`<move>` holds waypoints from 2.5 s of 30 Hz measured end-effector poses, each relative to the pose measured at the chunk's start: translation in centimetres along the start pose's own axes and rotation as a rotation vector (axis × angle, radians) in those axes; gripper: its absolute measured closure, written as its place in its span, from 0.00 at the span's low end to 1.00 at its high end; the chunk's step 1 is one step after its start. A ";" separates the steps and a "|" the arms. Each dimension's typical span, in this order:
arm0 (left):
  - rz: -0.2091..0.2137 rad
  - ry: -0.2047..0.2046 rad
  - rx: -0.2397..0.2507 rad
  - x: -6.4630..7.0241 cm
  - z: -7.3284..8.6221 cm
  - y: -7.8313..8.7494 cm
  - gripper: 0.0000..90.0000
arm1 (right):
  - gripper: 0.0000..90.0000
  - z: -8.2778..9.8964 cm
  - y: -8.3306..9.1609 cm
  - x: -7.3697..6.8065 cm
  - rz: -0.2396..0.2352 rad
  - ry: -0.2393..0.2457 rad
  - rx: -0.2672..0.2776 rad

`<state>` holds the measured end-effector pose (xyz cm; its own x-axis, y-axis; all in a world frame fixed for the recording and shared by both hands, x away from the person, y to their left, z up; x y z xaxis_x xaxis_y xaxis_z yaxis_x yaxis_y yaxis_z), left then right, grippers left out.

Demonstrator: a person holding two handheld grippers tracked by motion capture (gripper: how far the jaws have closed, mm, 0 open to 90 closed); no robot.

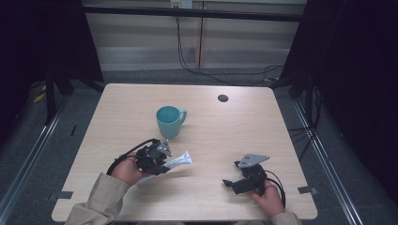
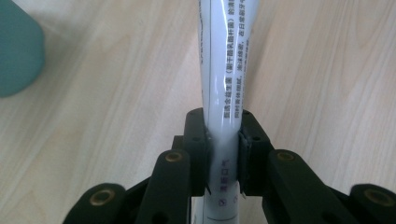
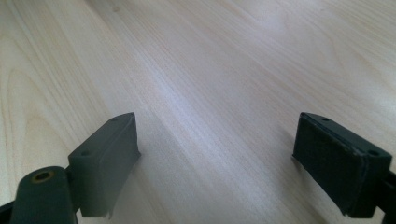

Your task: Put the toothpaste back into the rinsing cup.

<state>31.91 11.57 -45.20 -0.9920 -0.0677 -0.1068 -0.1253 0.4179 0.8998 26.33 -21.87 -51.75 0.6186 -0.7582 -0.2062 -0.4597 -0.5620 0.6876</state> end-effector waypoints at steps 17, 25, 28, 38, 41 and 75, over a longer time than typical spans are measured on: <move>-0.064 0.166 0.230 -1.9 0.6 2.5 0.86 | 0.14 0.0 0.0 0.0 0.000 0.000 0.000; -0.100 0.214 0.311 -2.3 0.4 3.3 0.86 | 0.15 0.0 0.0 0.0 0.000 0.000 0.000; -0.112 0.221 0.330 -2.6 0.4 3.6 0.86 | 0.15 0.0 0.0 0.0 0.000 0.000 0.000; -0.163 0.256 0.381 -3.3 0.2 4.7 0.86 | 0.14 0.0 0.0 0.0 0.000 0.000 0.000; -0.182 0.273 0.407 -3.5 0.1 5.1 0.86 | 0.14 0.0 0.0 0.0 0.000 0.000 0.000; -0.305 0.326 0.504 -6.0 -1.5 7.6 0.86 | 0.14 0.0 0.0 0.0 0.000 0.001 0.000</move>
<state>36.92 13.81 -37.13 -0.8654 -0.4865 -0.1201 -0.4695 0.7035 0.5334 26.33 -21.87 -51.75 0.6190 -0.7581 -0.2054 -0.4599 -0.5618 0.6876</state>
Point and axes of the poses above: each handheld gripper's, and its own axes: y roughly backward along the jaws, z roughly out of its underside, x roughly to its right, the point moved 1 cm from there along -y, roughly forward along the jaws, and after that the axes turned 14 degrees about -y, right-handed, at the moved point
